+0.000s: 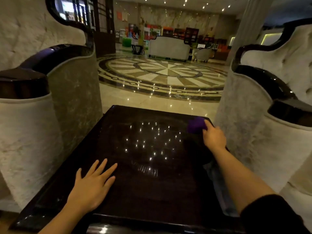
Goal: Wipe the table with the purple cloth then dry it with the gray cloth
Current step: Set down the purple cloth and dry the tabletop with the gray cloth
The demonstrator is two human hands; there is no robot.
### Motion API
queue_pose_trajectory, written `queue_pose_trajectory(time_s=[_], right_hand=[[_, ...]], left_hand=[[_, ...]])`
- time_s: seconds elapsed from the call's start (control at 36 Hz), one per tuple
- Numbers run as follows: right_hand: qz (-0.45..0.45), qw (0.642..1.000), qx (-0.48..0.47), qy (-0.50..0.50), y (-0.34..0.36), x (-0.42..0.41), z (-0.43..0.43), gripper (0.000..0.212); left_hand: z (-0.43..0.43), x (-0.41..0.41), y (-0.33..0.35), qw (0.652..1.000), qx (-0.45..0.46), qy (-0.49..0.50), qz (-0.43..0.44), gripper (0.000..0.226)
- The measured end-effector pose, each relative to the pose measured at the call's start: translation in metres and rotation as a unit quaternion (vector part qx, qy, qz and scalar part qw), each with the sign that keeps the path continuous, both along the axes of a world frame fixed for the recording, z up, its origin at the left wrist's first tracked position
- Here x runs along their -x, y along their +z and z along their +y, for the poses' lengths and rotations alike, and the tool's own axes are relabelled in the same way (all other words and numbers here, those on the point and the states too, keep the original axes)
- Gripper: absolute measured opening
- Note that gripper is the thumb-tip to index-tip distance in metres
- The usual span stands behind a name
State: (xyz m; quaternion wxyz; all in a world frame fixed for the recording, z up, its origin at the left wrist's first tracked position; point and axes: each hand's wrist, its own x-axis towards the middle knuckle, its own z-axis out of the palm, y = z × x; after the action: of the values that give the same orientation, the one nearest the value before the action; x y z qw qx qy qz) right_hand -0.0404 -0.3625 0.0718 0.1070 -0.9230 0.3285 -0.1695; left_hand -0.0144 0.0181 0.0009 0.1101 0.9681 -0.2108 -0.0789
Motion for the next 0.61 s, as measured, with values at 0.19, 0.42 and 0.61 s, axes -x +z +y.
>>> queue_pose_trajectory(time_s=[0.19, 0.42, 0.61], right_hand=[[0.168, 0.977, -0.119, -0.051, -0.048, -0.004, -0.029, 0.061], [0.190, 0.974, -0.126, -0.009, -0.034, 0.003, -0.030, 0.061], [0.109, 0.990, -0.064, 0.063, -0.017, 0.044, -0.015, 0.055]], left_hand=[[-0.001, 0.003, -0.001, 1.000, -0.002, 0.004, -0.009, 0.048], [-0.001, 0.006, 0.005, 1.000, 0.000, 0.002, -0.012, 0.047], [0.000, 0.006, 0.005, 1.000, -0.005, -0.001, -0.009, 0.047]])
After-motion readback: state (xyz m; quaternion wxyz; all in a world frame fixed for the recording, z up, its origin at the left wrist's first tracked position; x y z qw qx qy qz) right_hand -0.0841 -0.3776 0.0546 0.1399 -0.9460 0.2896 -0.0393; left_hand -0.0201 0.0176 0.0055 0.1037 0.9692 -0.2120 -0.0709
